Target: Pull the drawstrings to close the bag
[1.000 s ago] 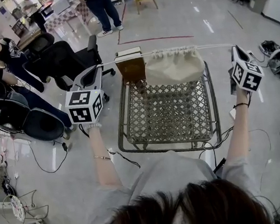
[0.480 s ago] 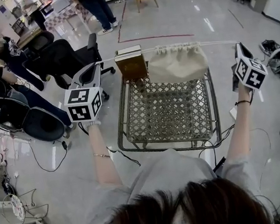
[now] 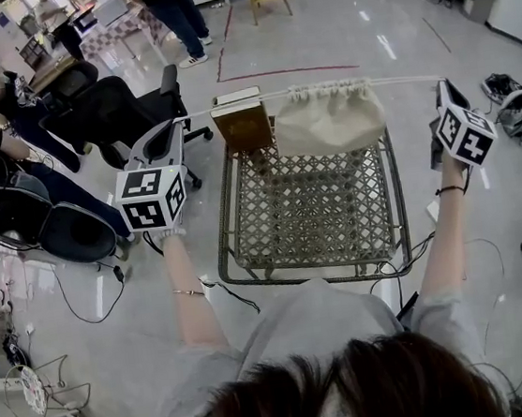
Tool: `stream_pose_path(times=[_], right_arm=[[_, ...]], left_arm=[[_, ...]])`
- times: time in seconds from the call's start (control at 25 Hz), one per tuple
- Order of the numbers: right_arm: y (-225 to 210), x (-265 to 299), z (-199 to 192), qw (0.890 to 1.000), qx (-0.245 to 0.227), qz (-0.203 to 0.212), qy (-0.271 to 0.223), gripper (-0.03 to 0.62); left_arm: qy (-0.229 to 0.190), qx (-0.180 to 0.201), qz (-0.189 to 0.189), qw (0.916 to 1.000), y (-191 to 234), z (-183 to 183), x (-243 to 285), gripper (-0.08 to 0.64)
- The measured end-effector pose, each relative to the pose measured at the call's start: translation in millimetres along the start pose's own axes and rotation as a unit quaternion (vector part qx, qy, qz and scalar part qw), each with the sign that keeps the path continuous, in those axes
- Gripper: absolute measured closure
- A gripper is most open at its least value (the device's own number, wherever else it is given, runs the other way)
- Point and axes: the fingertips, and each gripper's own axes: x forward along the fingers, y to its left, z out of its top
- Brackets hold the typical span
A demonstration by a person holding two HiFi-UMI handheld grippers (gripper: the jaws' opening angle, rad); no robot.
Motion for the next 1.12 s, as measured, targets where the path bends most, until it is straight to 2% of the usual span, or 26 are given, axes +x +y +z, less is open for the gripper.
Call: stream_pose_path(times=[1.12], right_arm=[[-12.3, -1.8, -0.9, 0.999, 0.024, -0.029, -0.003, 0.565]], left_arm=[[-0.006, -0.010, -0.012, 0.9999, 4.2, -2.4, 1.7, 0.531]])
